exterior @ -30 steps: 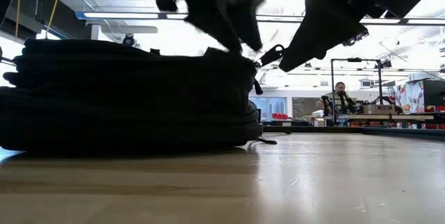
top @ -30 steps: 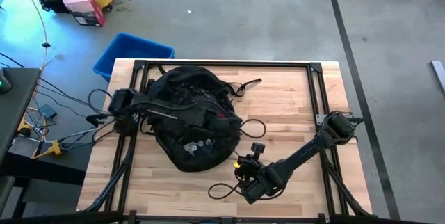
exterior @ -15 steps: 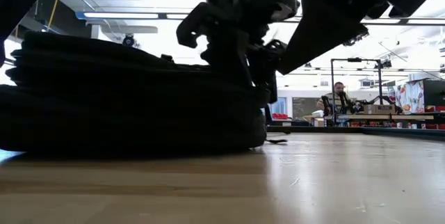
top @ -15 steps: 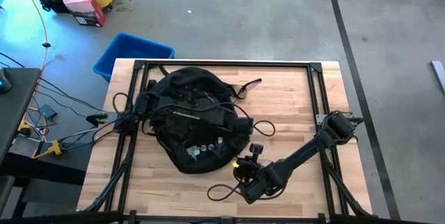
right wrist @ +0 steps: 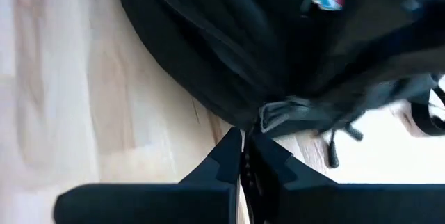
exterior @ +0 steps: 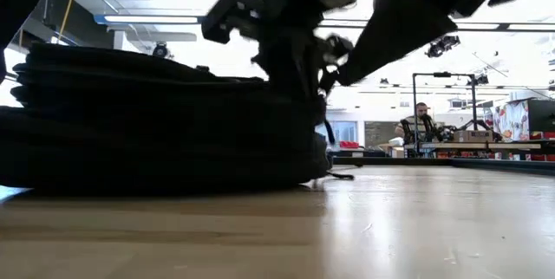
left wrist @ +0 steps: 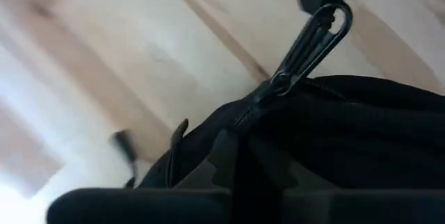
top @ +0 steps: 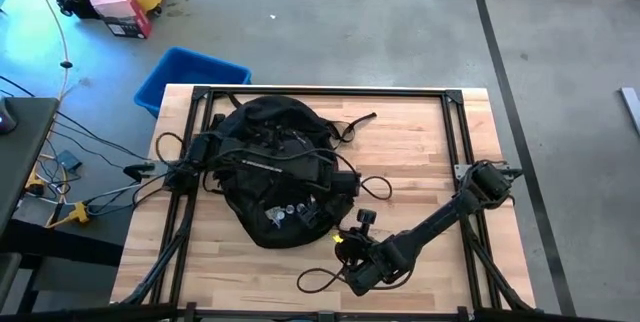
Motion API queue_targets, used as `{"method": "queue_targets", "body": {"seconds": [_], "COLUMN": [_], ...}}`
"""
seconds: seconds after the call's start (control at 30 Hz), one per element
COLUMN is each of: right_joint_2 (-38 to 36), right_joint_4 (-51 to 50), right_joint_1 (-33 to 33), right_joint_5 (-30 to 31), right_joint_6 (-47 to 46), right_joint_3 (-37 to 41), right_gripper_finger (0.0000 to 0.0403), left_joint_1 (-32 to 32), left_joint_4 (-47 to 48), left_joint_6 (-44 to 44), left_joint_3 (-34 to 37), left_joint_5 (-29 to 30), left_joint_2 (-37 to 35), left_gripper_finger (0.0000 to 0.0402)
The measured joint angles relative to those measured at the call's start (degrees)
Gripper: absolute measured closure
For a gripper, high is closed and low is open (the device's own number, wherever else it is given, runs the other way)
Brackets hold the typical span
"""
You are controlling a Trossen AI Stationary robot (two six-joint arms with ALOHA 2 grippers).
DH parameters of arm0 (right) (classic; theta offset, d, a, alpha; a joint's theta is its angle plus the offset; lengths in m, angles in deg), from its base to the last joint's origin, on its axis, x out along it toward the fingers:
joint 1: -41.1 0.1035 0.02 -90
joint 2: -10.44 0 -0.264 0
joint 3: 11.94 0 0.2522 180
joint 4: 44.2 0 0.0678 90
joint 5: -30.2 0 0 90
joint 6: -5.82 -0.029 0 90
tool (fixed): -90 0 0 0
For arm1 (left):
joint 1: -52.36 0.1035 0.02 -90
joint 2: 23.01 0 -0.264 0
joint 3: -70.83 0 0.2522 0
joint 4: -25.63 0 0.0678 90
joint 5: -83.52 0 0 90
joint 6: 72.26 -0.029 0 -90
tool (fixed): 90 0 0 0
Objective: Unpack backpack
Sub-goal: Close the black backpack
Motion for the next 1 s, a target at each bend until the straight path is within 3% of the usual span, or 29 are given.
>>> {"method": "queue_targets", "body": {"seconds": [0.1,0.27,0.5,0.77,1.0], "right_joint_2": [0.0,0.0,1.2,0.0,-0.4], "right_joint_4": [5.6,18.0,26.5,19.7,9.2], "right_joint_1": [-0.1,-0.6,-1.1,1.0,3.9], "right_joint_5": [0.7,-2.7,-6.1,-3.7,-11.8], "right_joint_6": [3.1,11.4,18.7,17.5,10.1], "right_joint_3": [0.0,-0.1,-0.2,-1.0,-3.8], "right_gripper_finger": [0.0403,0.0403,0.0403,0.0403,0.0403], "left_joint_1": [0.1,1.0,3.2,3.2,-1.0], "left_joint_4": [0.2,-0.5,-0.8,0.5,-4.8], "left_joint_6": [0.8,1.5,6.5,13.7,14.6], "left_joint_3": [0.1,0.0,-0.1,1.9,8.1], "left_joint_5": [1.8,10.7,11.2,0.0,-7.8], "left_joint_2": [-4.7,-13.2,-22.9,-23.7,-15.9], "left_gripper_finger": [0.0401,0.0400,0.0400,0.0396,0.0328]}}
